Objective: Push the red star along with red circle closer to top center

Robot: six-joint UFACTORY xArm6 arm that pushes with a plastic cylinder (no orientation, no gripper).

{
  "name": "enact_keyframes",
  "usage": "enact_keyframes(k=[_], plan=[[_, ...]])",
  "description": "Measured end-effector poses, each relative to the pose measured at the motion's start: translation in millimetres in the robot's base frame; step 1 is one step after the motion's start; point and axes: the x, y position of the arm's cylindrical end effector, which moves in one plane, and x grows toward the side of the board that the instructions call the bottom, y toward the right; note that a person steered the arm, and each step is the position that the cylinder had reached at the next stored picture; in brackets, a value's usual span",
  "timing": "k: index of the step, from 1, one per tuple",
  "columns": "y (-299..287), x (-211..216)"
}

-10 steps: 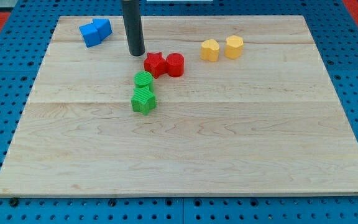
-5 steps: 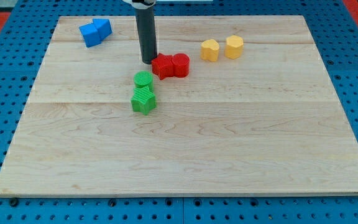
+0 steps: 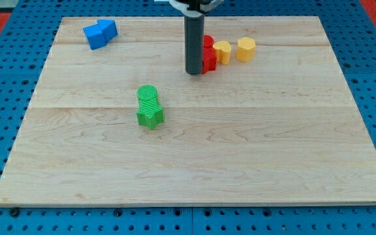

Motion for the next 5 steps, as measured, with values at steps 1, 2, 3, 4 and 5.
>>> enact_keyframes(k=[1,2,3,4,5], plan=[[17,19],[33,-16],[44,-65],[45,-91],[45,-61]])
